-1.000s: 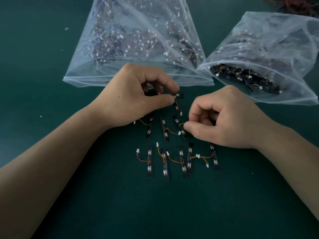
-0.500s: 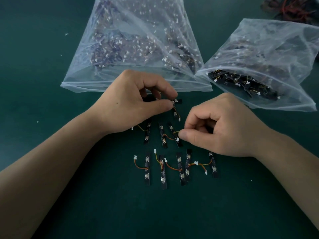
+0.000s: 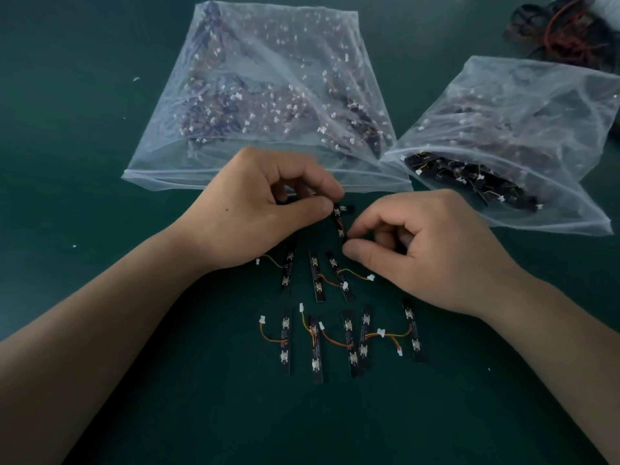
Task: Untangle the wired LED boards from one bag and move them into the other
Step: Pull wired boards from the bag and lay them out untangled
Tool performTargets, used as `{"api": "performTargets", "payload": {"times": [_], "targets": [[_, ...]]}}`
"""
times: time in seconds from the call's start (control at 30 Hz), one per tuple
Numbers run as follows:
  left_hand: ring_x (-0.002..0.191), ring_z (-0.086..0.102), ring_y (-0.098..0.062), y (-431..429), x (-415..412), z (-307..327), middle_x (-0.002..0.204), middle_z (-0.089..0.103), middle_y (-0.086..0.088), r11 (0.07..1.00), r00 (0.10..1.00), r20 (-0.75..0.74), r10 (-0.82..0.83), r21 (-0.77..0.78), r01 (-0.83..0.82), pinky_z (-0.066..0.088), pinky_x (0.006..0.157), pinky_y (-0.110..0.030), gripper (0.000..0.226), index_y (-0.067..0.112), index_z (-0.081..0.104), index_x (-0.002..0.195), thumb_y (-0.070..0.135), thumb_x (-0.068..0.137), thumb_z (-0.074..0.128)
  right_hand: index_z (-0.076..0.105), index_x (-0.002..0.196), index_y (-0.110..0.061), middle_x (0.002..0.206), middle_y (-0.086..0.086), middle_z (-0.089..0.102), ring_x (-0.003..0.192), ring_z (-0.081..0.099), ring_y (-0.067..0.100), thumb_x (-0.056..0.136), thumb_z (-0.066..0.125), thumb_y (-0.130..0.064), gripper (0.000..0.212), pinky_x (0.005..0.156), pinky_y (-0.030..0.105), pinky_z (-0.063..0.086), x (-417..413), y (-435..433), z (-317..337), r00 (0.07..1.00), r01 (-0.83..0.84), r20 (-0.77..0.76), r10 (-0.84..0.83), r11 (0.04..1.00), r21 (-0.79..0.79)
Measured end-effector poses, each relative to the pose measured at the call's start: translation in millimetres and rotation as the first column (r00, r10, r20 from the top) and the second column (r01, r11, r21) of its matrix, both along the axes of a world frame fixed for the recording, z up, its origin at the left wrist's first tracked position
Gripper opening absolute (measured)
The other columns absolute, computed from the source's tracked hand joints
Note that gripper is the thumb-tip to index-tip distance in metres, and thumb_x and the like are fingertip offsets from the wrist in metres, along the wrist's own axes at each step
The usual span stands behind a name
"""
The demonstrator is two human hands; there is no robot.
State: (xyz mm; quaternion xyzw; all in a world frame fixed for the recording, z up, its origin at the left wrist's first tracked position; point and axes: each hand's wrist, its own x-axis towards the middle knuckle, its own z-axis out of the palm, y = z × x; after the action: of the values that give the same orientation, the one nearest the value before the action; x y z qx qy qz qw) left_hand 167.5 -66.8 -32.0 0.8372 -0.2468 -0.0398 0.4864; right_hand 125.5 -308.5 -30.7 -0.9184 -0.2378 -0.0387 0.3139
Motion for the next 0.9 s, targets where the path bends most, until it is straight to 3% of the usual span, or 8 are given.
{"api": "performTargets", "payload": {"times": [0.2, 0.3, 0.4, 0.53, 0.63, 0.73, 0.9], "targets": [[0.074, 0.066, -0.017, 0.4, -0.6, -1.5, 0.09, 0.076, 0.012, 1.0, 1.0, 0.005, 0.007, 0.018, -0.007, 0.055, 0.073, -0.036, 0.012, 0.042, 0.078, 0.098, 0.04, 0.087, 0.078, 0.075, 0.082, -0.033, 0.062, -0.011, 0.064, 0.056, 0.059, 0.012, 0.09, 0.073, -0.036, 0.009, 0.05, 0.019, 0.037, 2.2, -2.3, -4.3, 0.996, 0.084, -0.01, -0.084, 0.996, 0.022], [0.085, 0.068, -0.008, -1.3, -1.8, -1.6, 0.093, 0.075, 0.022, 1.0, 0.999, 0.036, 0.001, 0.027, -0.002, 0.053, 0.075, -0.029, 0.018, 0.04, 0.077, 0.104, 0.043, 0.087, 0.079, 0.074, 0.081, -0.031, 0.063, -0.012, 0.065, 0.055, 0.06, 0.014, 0.091, 0.072, -0.033, 0.01, 0.05, 0.024, 0.042, 3.0, -3.4, -5.0, 0.996, 0.088, -0.02, -0.087, 0.991, 0.1], [0.095, 0.072, -0.011, -3.1, -2.1, -0.4, 0.103, 0.077, 0.022, 1.0, 1.0, 0.016, 0.004, -0.004, -0.004, 0.054, 0.083, -0.035, 0.029, 0.038, 0.074, 0.112, 0.046, 0.085, 0.08, 0.074, 0.081, -0.031, 0.066, -0.012, 0.066, 0.06, 0.062, 0.016, 0.09, 0.07, -0.031, 0.01, 0.053, 0.02, 0.045, 1.8, -2.5, -3.3, 0.998, 0.065, -0.01, -0.064, 0.982, 0.176], [0.094, 0.076, -0.007, -3.9, -2.9, 2.3, 0.098, 0.079, 0.017, 0.999, 1.0, -0.026, -0.007, -0.045, 0.006, 0.058, 0.091, -0.055, 0.028, 0.034, 0.074, 0.111, 0.04, 0.085, 0.082, 0.075, 0.09, -0.027, 0.076, -0.014, 0.069, 0.07, 0.067, 0.014, 0.096, 0.07, -0.028, 0.008, 0.059, 0.018, 0.048, 1.9, -3.2, -1.7, 1.0, 0.024, 0.001, -0.025, 0.978, 0.205], [0.092, 0.076, -0.014, -3.9, -3.0, 3.3, 0.098, 0.08, 0.014, 0.997, 0.998, -0.051, -0.035, -0.065, 0.032, 0.058, 0.091, -0.057, 0.026, 0.035, 0.072, 0.112, 0.03, 0.087, 0.079, 0.074, 0.095, -0.027, 0.083, -0.018, 0.069, 0.075, 0.067, 0.009, 0.098, 0.067, -0.029, 0.008, 0.062, 0.012, 0.046, 2.2, -3.8, -1.7, 1.0, 0.026, 0.009, -0.028, 0.979, 0.2], [0.089, 0.076, -0.024, -4.0, -3.0, 5.5, 0.098, 0.08, 0.01, 0.993, 0.989, -0.11, -0.101, -0.074, 0.093, 0.058, 0.09, -0.049, 0.034, 0.034, 0.068, 0.12, 0.025, 0.088, 0.077, 0.072, 0.098, -0.026, 0.082, -0.016, 0.068, 0.077, 0.067, 0.011, 0.099, 0.065, -0.03, 0.008, 0.063, 0.02, 0.049, 1.7, -3.3, -3.5, 0.998, 0.033, 0.051, -0.042, 0.986, 0.161], [0.087, 0.076, -0.01, -4.4, -2.5, 7.2, 0.096, 0.08, 0.014, 0.984, 0.971, -0.173, -0.167, 0.034, 0.175, 0.057, 0.086, -0.025, 0.044, 0.031, 0.064, 0.132, 0.021, 0.092, 0.079, 0.07, 0.101, -0.022, 0.079, -0.014, 0.066, 0.071, 0.064, 0.014, 0.102, 0.062, -0.028, 0.01, 0.061, 0.032, 0.047, 1.5, -0.5, -5.8, 0.987, 0.037, 0.149, -0.06, 0.988, 0.15]]}}
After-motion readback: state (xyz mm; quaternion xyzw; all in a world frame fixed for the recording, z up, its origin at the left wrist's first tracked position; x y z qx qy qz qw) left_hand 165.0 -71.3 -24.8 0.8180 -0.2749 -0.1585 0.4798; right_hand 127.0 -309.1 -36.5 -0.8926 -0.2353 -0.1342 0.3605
